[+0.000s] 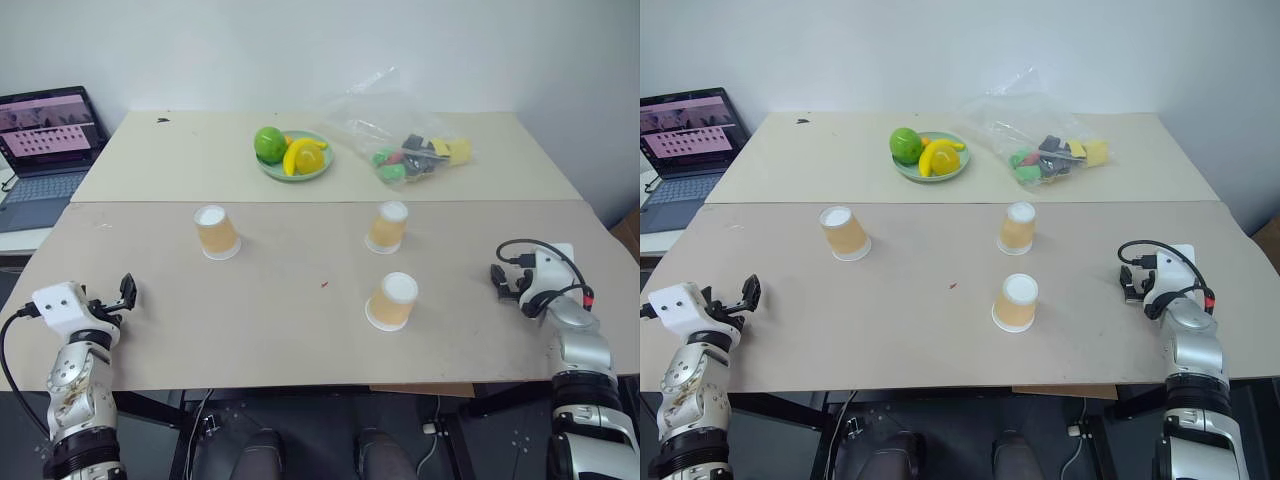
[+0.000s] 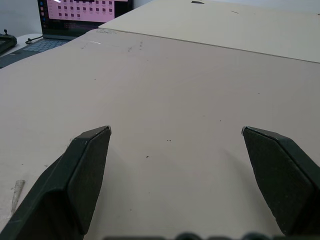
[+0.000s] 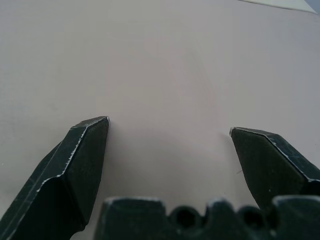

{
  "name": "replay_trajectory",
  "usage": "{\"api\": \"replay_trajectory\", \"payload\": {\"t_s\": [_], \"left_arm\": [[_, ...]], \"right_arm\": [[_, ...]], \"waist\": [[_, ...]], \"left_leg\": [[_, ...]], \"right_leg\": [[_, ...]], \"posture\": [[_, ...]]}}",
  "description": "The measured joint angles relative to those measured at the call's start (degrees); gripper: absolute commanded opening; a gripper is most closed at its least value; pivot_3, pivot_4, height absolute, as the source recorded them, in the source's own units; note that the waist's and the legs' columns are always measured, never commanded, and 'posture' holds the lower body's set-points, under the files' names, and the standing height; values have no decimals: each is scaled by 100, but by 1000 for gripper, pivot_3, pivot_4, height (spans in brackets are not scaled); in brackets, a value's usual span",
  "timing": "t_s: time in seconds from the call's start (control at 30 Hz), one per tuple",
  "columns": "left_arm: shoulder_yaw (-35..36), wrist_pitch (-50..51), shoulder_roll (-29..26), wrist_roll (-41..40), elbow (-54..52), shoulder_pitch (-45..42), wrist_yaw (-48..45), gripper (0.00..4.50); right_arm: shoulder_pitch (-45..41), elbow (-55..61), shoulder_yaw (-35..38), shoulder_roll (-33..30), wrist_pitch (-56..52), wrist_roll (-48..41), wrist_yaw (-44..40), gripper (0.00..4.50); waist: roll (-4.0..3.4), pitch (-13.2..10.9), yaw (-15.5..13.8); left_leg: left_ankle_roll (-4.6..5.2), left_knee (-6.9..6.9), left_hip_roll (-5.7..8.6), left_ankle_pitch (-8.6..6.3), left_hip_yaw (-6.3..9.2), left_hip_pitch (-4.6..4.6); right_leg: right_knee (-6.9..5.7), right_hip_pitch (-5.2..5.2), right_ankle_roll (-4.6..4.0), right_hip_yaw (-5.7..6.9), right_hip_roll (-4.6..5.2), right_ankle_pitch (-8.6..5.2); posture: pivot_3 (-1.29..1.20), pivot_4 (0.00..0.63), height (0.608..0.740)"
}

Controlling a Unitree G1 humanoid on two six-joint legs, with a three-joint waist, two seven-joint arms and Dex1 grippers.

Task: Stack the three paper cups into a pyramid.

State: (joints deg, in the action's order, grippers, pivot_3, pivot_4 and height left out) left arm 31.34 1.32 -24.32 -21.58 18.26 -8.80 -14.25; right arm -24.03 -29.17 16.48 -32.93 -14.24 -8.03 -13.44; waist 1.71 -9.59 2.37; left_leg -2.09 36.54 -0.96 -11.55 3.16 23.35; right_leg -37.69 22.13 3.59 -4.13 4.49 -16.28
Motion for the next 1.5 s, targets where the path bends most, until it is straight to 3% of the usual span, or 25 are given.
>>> {"api": "replay_trajectory", "payload": {"t_s": [0.13,0.23,0.43,0.53,0.67,0.8,0.9,1.03,1.2,1.5], "left_arm": [[-160,253,-5,-334,-264,-23,-488,4485],[-627,858,-78,-1014,-1475,52,-1298,4485],[-1513,2345,-1297,-2181,-4136,571,-2598,4485],[-1771,2754,-1586,-2358,-4460,742,-2977,4485],[-1820,2941,-2022,-2360,-4502,615,-3296,4485],[-1874,3090,-2111,-2465,-4596,415,-3453,4485],[-1963,3163,-2100,-2527,-4635,389,-3523,4485],[-2152,3207,-2081,-2491,-4642,299,-3551,4485],[-2136,3357,-2139,-2507,-4671,238,-3535,4485],[-2126,3475,-2204,-2505,-4681,238,-3523,4485]], "right_arm": [[39,66,9,4,-34,0,29,4500],[52,105,5,1,-48,-8,-47,4500],[84,98,65,-434,-161,-266,-783,4500],[132,244,136,-764,-339,-542,-1439,4500],[601,841,334,-1815,-827,-1406,-3420,4500],[1371,1714,868,-2874,-1418,-2543,-5815,4500],[1513,2089,881,-2981,-1612,-2926,-6650,4500],[1646,3235,30,-2922,-1555,-2673,-6685,4500],[1345,4184,-817,-2592,-1502,-2014,-5797,4500],[1020,4608,-1134,-2339,-1511,-1896,-5232,4500]], "waist": [[0,0,-16],[3,-2,-15],[-36,-2,59],[-59,-7,61],[-85,-20,16],[-82,-26,-11],[-70,-26,44],[-74,-25,52],[-73,-26,-5],[-68,-29,-72]], "left_leg": [[0,1,1,0,1,5],[-1,6,0,0,1,12],[0,-11,-5,0,-12,-3],[1,-12,-5,1,-12,-12],[3,-5,-2,0,-15,-5],[12,-1,-8,-6,-9,4],[12,2,-11,-6,-12,-11],[11,2,-15,-5,-10,-16],[9,8,-5,-6,-8,25],[9,20,-5,-6,-2,20]], "right_leg": [[1,0,0,2,1,0],[2,1,0,2,3,0],[5,3,0,-14,-5,0],[-3,1,-1,-14,-8,-1],[7,-1,1,-14,-4,-2],[22,-8,3,-3,-7,-4],[15,-17,1,-5,-9,-2],[4,-11,22,-7,-16,-14],[15,12,9,-4,-4,-7],[7,5,6,4,-5,-5]], "posture": [[0,150,740],[0,150,740],[0,150,740],[0,150,740],[0,150,740],[0,150,740],[0,150,740],[0,150,740],[0,150,740],[0,150,740]]}}
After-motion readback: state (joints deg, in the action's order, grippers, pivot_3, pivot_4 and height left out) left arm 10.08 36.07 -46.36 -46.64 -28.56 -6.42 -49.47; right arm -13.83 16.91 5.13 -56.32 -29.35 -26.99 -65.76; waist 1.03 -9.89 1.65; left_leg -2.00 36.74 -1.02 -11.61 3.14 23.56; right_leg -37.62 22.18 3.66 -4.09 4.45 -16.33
